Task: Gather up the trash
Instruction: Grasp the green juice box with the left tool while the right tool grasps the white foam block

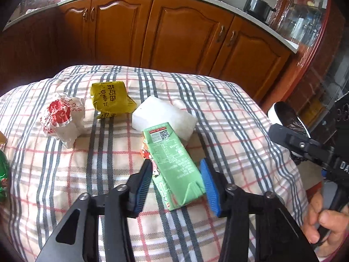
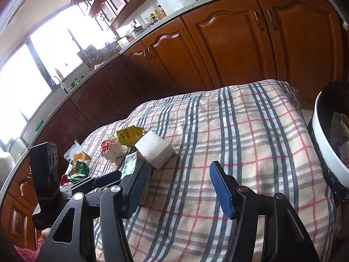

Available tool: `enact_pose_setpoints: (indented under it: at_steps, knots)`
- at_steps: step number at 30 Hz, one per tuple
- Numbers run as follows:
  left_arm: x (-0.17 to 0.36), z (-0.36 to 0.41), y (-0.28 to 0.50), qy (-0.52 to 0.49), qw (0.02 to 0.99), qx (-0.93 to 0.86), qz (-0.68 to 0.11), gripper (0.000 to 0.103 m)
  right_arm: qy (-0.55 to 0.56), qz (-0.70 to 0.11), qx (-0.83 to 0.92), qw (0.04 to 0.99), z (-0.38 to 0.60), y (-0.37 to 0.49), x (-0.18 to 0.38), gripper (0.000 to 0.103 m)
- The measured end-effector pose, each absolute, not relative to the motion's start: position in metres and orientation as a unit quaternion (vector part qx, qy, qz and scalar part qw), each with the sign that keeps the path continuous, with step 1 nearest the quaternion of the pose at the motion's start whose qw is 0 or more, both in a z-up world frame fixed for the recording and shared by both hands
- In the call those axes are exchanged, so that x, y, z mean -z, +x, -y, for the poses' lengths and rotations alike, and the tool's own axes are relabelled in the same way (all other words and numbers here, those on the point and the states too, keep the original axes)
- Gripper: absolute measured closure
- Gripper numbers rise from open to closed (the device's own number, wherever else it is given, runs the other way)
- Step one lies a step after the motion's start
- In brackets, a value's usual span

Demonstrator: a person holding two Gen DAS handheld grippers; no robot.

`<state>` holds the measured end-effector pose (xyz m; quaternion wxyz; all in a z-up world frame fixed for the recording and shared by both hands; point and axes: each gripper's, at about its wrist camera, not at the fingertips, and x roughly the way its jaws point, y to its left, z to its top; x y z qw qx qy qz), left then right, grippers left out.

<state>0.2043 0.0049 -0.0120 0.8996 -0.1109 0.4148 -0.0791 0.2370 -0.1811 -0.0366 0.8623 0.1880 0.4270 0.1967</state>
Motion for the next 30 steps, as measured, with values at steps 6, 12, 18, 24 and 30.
enact_pose_setpoints:
  at_steps: [6, 12, 18, 24, 30]
  knots:
    - [0.000, -0.028, 0.186, -0.116, 0.906, 0.090, -0.397, 0.101, 0.133, -0.447, -0.237, 0.852, 0.149, 0.262, 0.051, 0.042]
    - [-0.001, -0.051, 0.176, -0.136, 0.901, 0.090, -0.401, 0.099, 0.055, -0.457, -0.269, 0.846, 0.115, 0.285, 0.062, 0.042]
    - [-0.009, -0.037, 0.174, -0.129, 0.910, 0.093, -0.382, 0.033, 0.076, -0.453, -0.255, 0.851, 0.134, 0.300, 0.058, 0.042]
    - [0.012, -0.007, 0.196, -0.073, 0.906, 0.071, -0.410, 0.041, 0.084, -0.455, -0.247, 0.851, 0.146, 0.308, 0.060, 0.042]
    - [0.019, -0.014, 0.199, -0.082, 0.904, 0.074, -0.413, 0.071, 0.085, -0.457, -0.261, 0.846, 0.139, 0.309, 0.064, 0.042]
